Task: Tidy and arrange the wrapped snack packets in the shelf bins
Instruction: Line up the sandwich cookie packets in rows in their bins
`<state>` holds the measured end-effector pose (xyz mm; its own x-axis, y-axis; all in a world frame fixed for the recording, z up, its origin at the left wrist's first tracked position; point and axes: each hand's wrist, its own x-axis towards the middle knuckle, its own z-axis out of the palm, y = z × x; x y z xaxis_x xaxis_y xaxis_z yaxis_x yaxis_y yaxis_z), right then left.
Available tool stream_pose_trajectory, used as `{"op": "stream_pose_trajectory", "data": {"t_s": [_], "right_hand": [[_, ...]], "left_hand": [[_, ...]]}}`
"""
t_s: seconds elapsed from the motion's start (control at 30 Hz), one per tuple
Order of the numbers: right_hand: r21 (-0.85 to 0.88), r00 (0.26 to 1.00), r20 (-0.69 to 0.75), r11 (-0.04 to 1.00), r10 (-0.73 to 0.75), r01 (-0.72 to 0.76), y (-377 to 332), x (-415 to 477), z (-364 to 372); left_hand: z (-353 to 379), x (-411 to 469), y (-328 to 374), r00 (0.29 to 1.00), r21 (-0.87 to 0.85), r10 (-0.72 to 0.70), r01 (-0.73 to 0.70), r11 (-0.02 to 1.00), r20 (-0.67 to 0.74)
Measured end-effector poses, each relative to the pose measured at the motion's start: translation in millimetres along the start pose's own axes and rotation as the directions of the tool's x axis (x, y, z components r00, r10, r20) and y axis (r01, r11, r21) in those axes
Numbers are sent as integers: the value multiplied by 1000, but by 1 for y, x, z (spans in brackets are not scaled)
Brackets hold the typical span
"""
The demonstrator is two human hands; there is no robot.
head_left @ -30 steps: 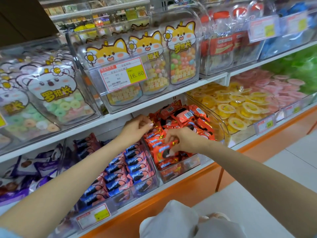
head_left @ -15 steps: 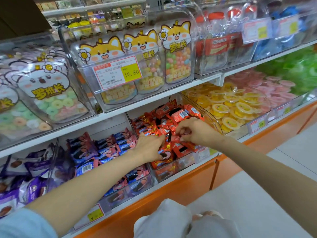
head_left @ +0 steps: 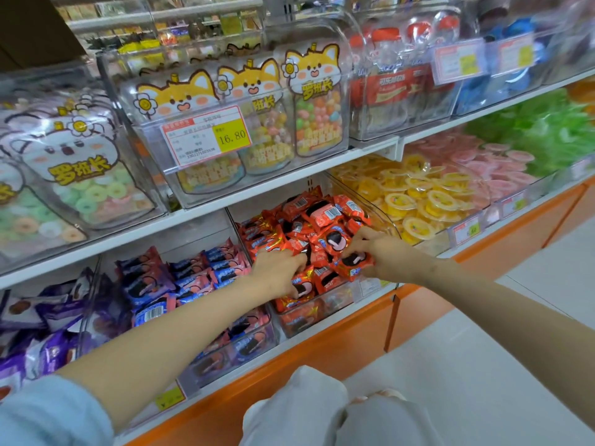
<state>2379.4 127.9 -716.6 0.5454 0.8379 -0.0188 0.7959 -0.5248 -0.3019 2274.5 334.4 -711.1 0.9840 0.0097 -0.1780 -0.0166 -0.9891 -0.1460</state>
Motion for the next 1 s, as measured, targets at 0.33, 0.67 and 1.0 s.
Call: {"op": "stream_pose_trajectory", "data": {"t_s": [0.33,0.67,1.0], "right_hand": [[-31,997,-56,998,-53,52,-6,4,0],[400,937,-337,915,94,52,-27,2,-11],[603,905,-373,795,204,69,-28,-2,-8]], "left_hand": [[-9,-7,-8,999,28,-17,16,999,48],[-43,-10,4,981,-955,-83,191,226,177],[-46,-4,-5,980,-976,-196,77,203,37]]}}
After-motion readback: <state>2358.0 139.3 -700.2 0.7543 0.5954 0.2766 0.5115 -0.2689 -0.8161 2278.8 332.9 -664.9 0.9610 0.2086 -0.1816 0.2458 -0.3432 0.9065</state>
